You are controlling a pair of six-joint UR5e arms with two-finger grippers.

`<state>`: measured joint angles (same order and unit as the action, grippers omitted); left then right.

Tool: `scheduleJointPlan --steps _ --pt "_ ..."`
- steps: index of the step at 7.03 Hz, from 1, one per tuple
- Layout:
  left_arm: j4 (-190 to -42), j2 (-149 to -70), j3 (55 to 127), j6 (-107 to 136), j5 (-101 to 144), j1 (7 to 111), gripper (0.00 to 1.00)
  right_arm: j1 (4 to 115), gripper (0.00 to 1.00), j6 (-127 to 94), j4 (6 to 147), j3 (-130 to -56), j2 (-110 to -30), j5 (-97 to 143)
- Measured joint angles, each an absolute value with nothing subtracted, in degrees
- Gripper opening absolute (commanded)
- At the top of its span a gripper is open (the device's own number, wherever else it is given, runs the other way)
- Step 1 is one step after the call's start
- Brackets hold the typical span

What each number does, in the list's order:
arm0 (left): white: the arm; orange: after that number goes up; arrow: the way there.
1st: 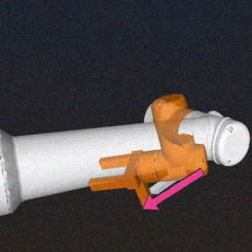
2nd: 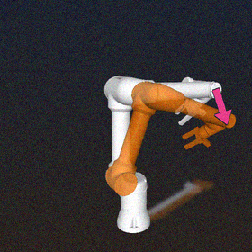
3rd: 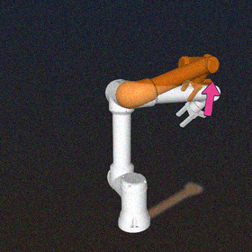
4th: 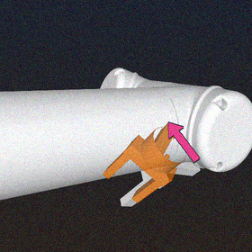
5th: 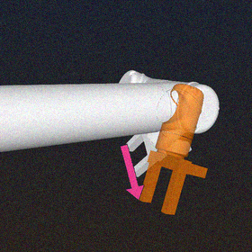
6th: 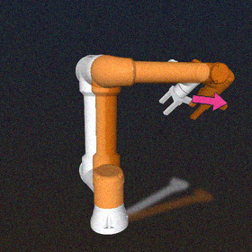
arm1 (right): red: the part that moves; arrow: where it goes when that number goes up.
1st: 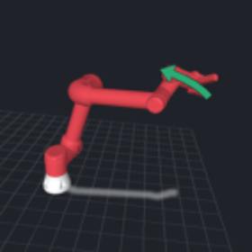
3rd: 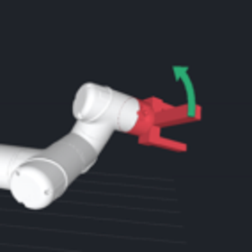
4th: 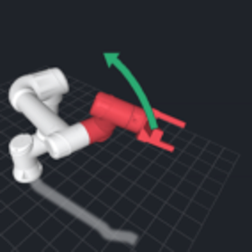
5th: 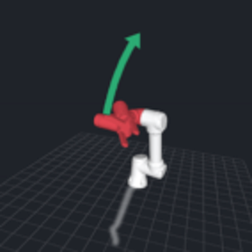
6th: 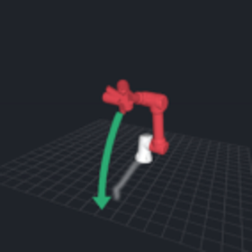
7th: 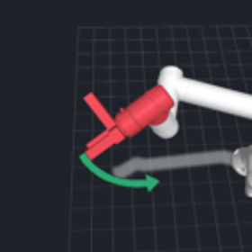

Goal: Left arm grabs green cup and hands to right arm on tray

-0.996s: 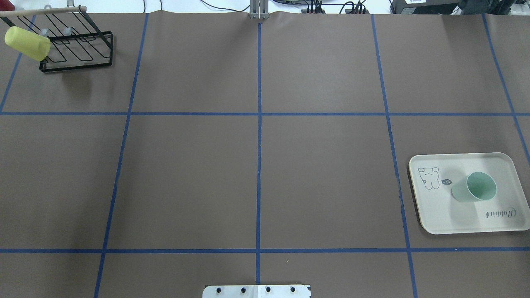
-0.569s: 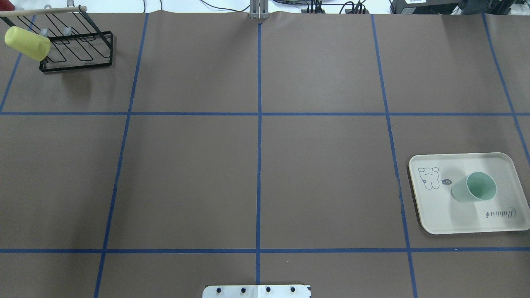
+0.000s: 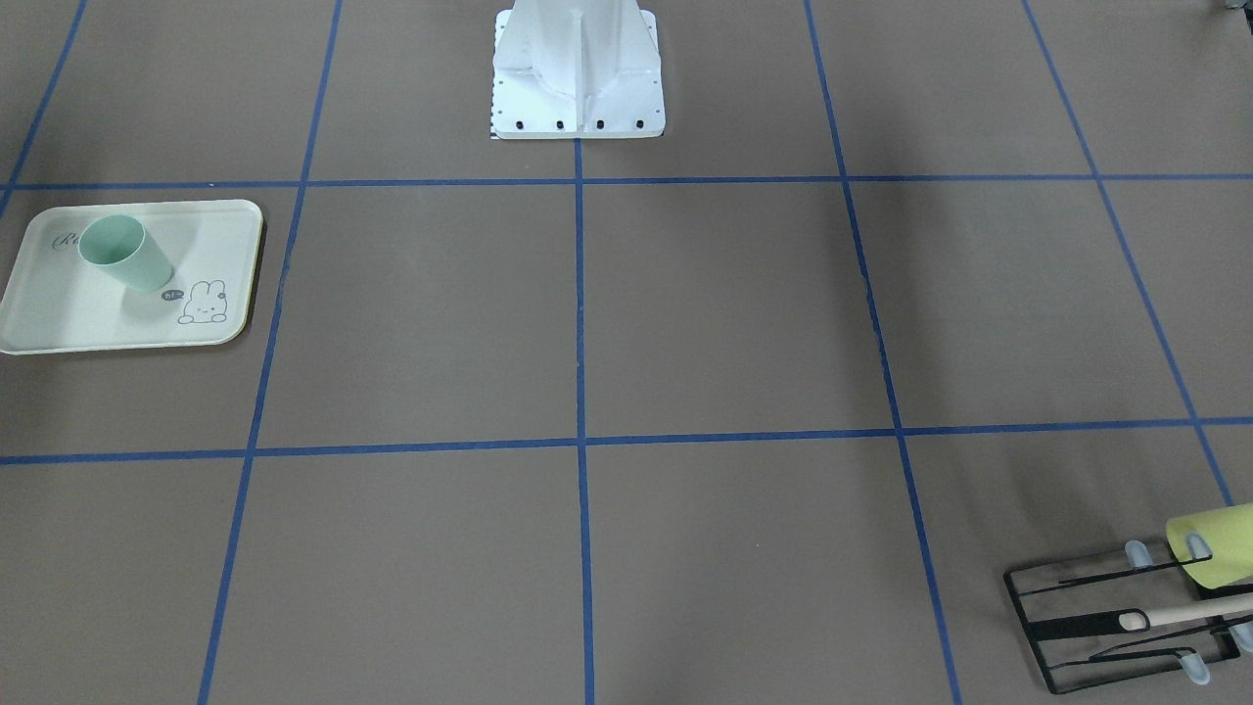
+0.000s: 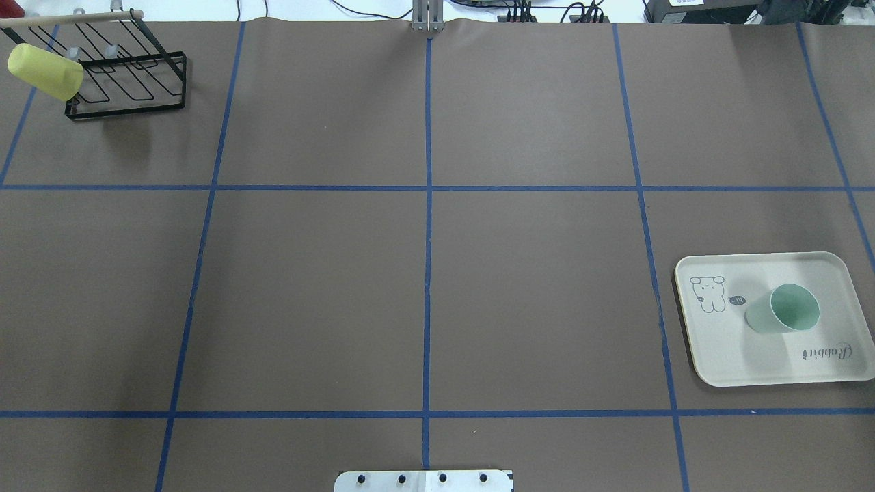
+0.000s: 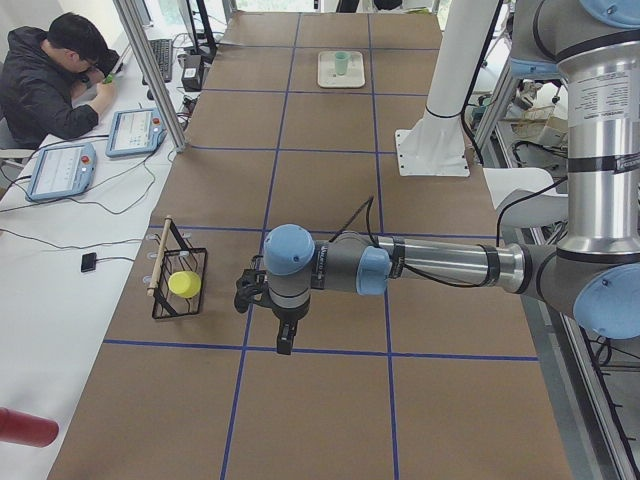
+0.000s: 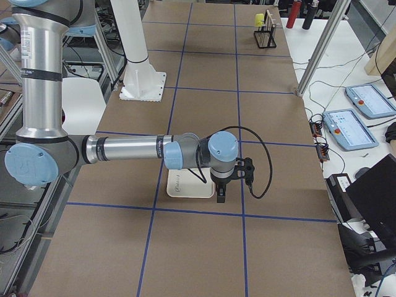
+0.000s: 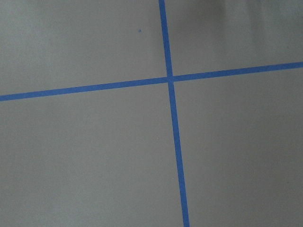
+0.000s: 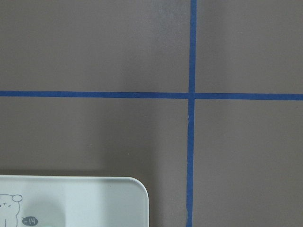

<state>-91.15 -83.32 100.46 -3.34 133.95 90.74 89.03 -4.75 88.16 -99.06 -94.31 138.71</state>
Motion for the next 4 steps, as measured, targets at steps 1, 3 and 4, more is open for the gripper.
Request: scheduleJointPlan --steps 1,3,4 --pt "-91.1 -83.3 100.5 -3.3 133.9 90.7 1.0 89.0 0.99 -4.8 88.2 -99.1 -94.3 138.7" --pt "-91.2 -83.4 100.4 -3.3 133.9 90.7 1.0 89.0 0.99 -4.8 88.2 -99.2 -94.3 138.4" --pt "-91.2 -83.4 100.4 -3.3 133.9 90.7 1.0 89.0 0.99 -4.8 88.2 -99.2 -94.3 138.1"
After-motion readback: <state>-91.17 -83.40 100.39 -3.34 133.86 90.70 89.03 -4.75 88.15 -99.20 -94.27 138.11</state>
